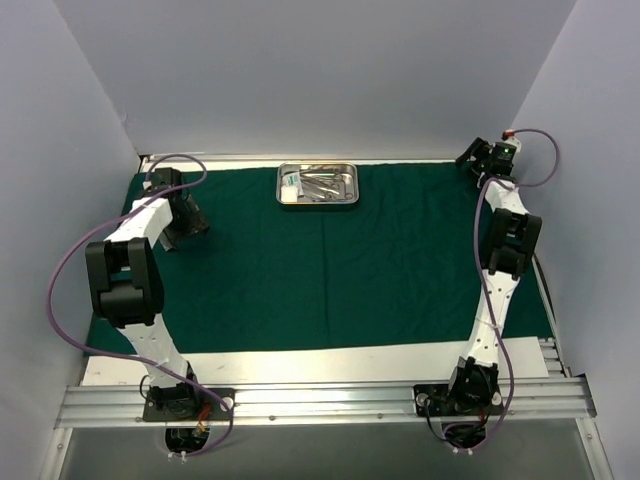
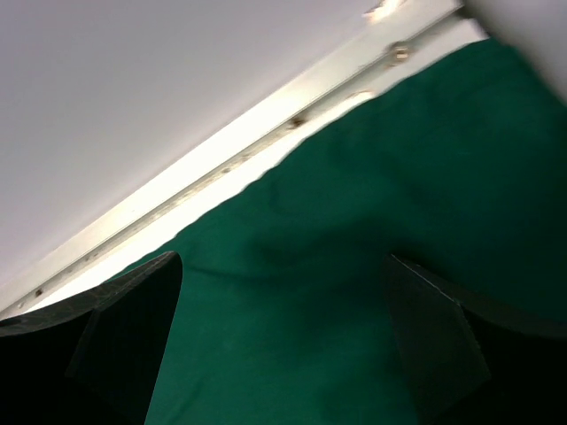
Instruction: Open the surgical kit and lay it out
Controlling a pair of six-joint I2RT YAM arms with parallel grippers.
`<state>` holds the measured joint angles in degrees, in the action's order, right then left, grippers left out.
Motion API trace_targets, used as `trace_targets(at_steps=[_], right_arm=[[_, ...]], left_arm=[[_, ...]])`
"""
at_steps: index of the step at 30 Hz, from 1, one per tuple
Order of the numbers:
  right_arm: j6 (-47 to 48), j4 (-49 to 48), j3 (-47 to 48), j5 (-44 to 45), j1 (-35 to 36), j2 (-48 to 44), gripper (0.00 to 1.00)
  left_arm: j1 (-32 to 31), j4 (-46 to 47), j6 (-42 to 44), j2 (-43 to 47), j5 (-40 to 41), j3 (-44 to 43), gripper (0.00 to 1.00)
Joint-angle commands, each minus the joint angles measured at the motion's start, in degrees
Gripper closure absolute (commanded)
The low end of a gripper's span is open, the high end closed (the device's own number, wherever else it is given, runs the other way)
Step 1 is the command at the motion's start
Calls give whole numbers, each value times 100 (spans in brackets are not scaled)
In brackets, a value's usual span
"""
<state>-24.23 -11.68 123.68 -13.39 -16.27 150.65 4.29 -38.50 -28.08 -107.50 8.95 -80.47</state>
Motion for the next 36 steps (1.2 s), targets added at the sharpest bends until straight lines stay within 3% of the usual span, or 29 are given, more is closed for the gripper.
trace_targets(at_steps=[1, 11, 23, 28, 36], right_arm=[[-143, 598, -387, 671, -376, -184, 9], [409, 869, -616, 873, -254, -1115, 10], [577, 1062, -2049, 1039, 1424, -2523, 13], [533, 1397, -1909, 1302, 2249, -2549, 14], [437, 1959, -908, 1532, 2989, -2040, 29]], left_arm=[[19, 106, -22, 54, 195, -92, 16], [19, -149, -75, 335, 397, -136, 16], [-104, -228, -40, 1415, 757, 452, 16], [-315, -202, 21, 1820, 1011, 637, 16], [-728, -122, 206, 1997, 1302, 813, 16]])
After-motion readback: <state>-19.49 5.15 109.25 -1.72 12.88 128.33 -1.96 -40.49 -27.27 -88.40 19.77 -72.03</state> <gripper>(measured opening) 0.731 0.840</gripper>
